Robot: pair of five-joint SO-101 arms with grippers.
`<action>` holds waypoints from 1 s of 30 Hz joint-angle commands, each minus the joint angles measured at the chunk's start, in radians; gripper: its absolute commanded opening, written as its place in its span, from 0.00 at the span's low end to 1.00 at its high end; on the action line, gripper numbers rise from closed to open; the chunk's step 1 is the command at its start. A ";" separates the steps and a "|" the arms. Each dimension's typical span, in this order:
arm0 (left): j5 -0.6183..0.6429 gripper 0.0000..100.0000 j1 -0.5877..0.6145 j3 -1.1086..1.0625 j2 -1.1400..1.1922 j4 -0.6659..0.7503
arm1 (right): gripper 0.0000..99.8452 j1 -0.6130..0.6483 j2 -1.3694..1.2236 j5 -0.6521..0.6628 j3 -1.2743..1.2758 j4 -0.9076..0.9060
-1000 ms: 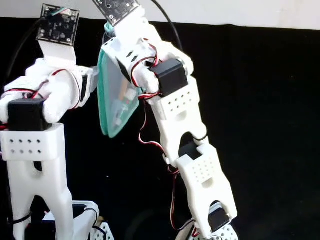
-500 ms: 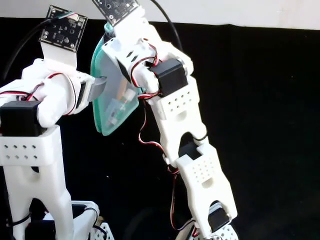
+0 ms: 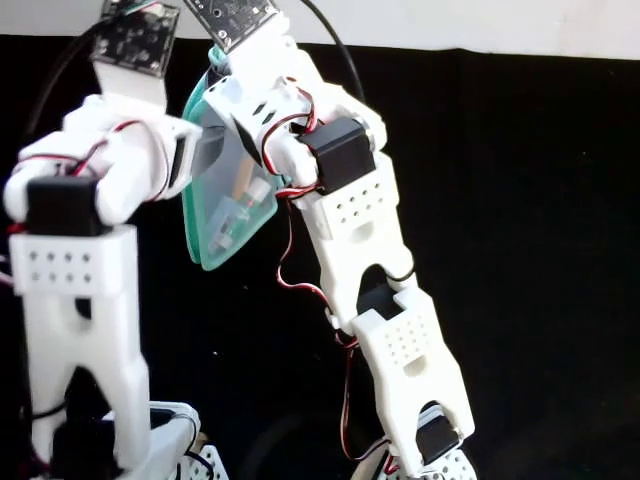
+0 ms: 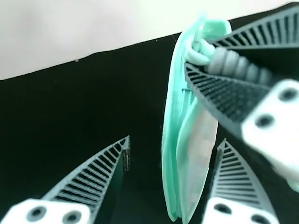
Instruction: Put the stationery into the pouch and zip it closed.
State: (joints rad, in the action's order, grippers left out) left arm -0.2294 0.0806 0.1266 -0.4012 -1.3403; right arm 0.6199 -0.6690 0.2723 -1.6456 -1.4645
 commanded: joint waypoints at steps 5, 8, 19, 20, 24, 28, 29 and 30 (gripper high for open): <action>0.011 0.29 -0.054 0.038 0.059 0.078 | 0.01 0.004 0.076 0.006 -0.096 -0.021; 0.011 0.28 -0.067 0.036 0.061 0.081 | 0.01 0.004 0.076 0.006 -0.096 -0.021; -0.080 0.01 -0.065 0.031 0.054 0.078 | 0.01 0.001 0.076 0.006 -0.097 -0.021; -0.080 0.01 -0.064 0.035 0.054 0.078 | 0.01 -0.001 0.076 0.006 -0.097 -0.021; -0.081 0.01 -0.042 0.031 0.053 0.051 | 0.01 -0.041 0.076 0.008 -0.097 -0.002; -0.083 0.01 -0.012 0.033 0.053 -0.015 | 0.01 -0.124 0.076 0.008 -0.097 0.039; -0.083 0.01 0.004 0.033 0.053 -0.021 | 0.01 -0.147 0.076 0.008 -0.097 0.048; -0.083 0.01 0.016 0.035 0.053 -0.029 | 0.01 -0.171 0.076 0.008 -0.097 0.061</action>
State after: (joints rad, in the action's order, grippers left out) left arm -0.3046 0.0483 0.1281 -0.3368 -1.3280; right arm 0.5539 -0.6690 0.2770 -1.6517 -1.4661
